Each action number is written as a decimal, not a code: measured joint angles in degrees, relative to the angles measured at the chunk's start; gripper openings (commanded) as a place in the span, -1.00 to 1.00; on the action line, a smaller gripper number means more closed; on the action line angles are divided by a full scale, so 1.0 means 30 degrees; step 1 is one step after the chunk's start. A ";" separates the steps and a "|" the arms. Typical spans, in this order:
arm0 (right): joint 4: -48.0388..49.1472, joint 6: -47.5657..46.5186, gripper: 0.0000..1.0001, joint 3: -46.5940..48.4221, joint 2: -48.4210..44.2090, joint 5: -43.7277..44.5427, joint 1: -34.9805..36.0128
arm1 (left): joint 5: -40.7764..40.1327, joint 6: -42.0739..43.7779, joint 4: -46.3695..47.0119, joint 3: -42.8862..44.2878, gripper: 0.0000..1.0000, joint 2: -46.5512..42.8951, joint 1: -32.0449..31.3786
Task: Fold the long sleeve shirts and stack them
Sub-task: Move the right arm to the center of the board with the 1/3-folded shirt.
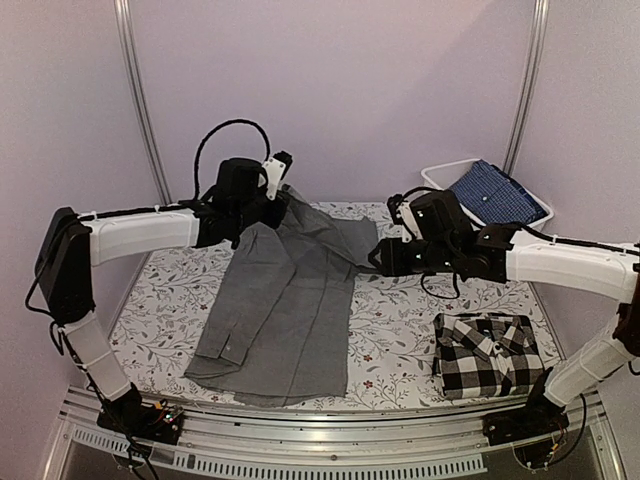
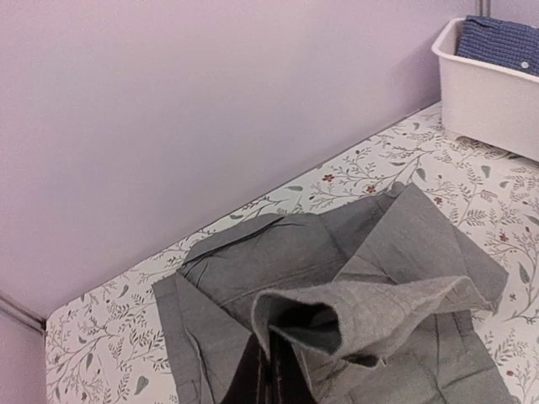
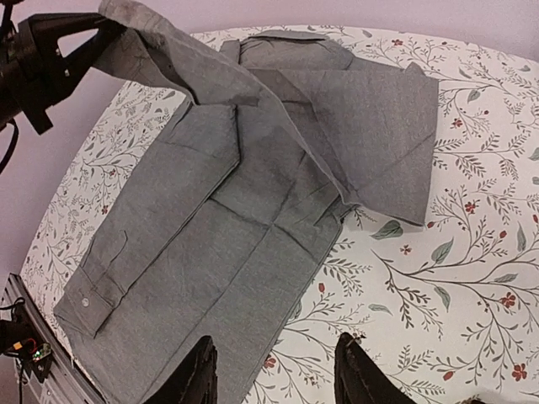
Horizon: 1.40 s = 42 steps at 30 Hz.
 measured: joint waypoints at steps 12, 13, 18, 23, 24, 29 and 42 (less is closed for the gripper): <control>0.2076 0.1209 -0.52 0.3198 0.8626 -0.3483 0.1450 | 0.3228 -0.6171 -0.3388 -0.2747 -1.00 -0.0029 0.5034; 0.2200 0.1253 -0.54 0.3504 0.9238 -0.3694 0.1588 | 0.3665 -0.6506 -0.3504 -0.2827 -1.00 0.0270 0.5195; 0.2608 0.1552 -0.58 0.4262 1.1336 -0.4554 0.1931 | 0.5625 -0.8313 -0.3745 -0.3534 -1.00 0.1690 0.5690; 0.2841 0.1712 -0.60 0.4481 1.2546 -0.5034 0.1894 | 0.7264 -1.0032 -0.3315 -0.4452 -1.00 0.2572 0.5741; 0.2856 0.1734 -0.61 0.4524 1.2575 -0.5056 0.1880 | 0.7533 -1.0448 -0.3155 -0.4634 -1.00 0.2725 0.5741; 0.3089 0.1763 -0.63 0.4350 1.2670 -0.5187 0.1588 | 0.8371 -1.2305 -0.1836 -0.5479 -1.00 0.3053 0.5719; 0.3300 0.0911 -0.49 0.2055 1.1009 -0.5333 -0.2368 | 0.8167 -1.5832 -0.0976 -0.5632 -1.00 0.2630 0.3577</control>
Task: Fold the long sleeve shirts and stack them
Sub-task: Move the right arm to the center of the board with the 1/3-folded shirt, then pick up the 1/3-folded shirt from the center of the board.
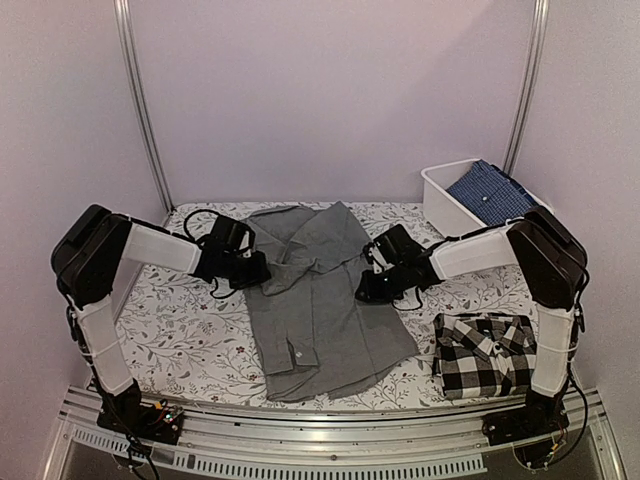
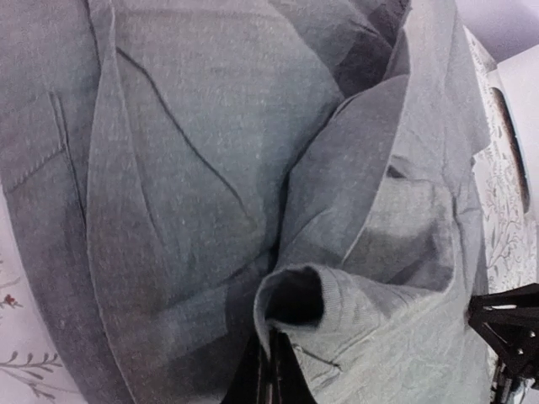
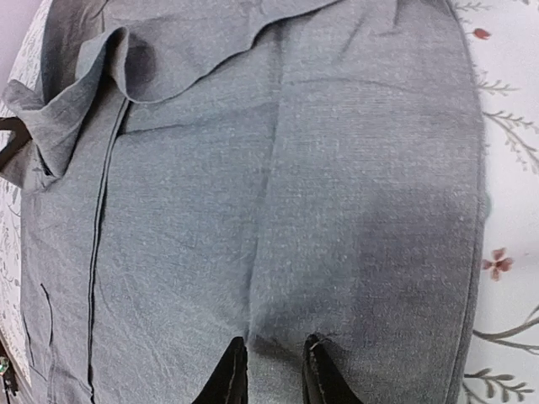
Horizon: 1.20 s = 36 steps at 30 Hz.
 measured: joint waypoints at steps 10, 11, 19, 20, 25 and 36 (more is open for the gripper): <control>-0.3060 -0.0459 -0.30 -0.1654 -0.3679 0.1705 -0.0044 | -0.0554 0.2849 -0.2528 0.4830 -1.00 0.0007 0.0117; -0.3271 -0.0393 -0.31 -0.1938 -0.4320 0.1843 -0.0029 | -0.0714 0.3381 -0.2900 0.5603 -1.00 0.0007 0.0131; -0.4459 0.1042 -0.41 -0.5617 -0.8291 0.2914 0.0000 | -0.1865 0.6849 -0.4918 1.0251 -1.00 0.0007 0.0386; -0.4634 0.1253 -0.42 -0.6040 -0.8568 0.2973 0.0044 | -0.2018 0.7184 -0.5166 1.0630 -1.00 0.0007 0.0444; -0.5967 0.2441 -0.45 -0.7249 -0.9486 0.3446 0.0699 | -0.2739 0.8699 -0.6346 1.2327 -1.00 0.0007 0.0801; -0.7592 0.4568 -0.61 -0.7941 -0.9493 0.4903 0.1916 | -0.3104 1.0098 -0.7497 1.3413 -1.00 0.0007 0.1253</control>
